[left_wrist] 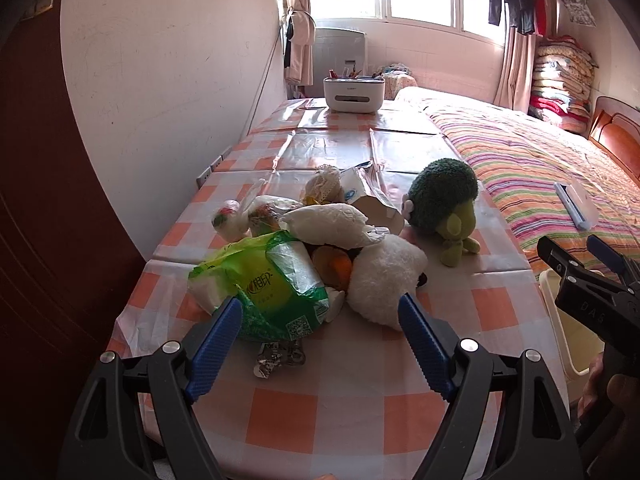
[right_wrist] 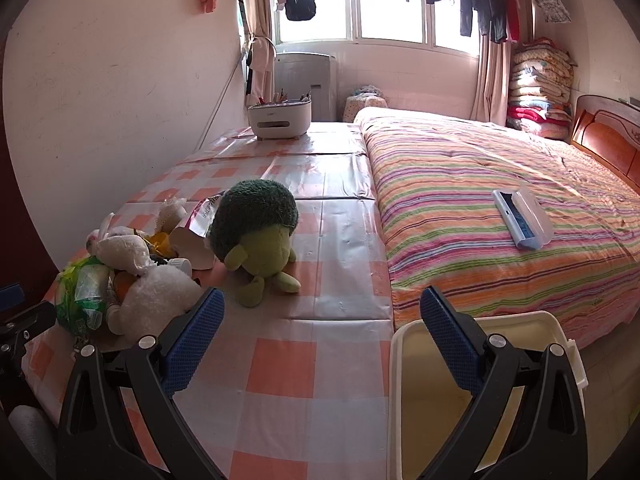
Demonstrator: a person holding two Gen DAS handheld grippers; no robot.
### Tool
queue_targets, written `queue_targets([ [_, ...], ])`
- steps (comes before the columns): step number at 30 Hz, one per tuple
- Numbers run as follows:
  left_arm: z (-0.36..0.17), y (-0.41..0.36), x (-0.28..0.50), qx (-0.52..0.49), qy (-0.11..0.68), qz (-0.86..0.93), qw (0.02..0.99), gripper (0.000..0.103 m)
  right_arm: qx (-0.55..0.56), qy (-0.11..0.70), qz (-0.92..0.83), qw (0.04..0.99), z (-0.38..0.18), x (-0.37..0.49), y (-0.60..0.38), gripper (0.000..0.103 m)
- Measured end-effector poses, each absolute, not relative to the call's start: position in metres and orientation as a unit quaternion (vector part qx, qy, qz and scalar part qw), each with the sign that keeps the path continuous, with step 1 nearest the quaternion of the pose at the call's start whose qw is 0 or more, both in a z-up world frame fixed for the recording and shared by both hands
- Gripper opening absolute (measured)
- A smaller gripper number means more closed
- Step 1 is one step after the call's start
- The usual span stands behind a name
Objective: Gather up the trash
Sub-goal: 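Reach the right gripper to the green broccoli plush and grasp it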
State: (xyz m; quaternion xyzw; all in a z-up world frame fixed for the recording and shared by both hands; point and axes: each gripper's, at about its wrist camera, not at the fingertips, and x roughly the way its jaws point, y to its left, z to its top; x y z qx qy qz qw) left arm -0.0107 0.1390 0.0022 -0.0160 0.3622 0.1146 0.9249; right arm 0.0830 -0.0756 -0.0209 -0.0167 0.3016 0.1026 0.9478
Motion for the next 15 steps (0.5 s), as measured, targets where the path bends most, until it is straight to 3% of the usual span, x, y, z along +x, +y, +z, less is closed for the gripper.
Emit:
queue_targets([
  [15, -0.006, 0.183, 0.004, -0.050, 0.377, 0.120, 0.917, 0.078, 0.010, 0.385, 0.164, 0.908, -0.051, 0.206, -0.012, 0.097],
])
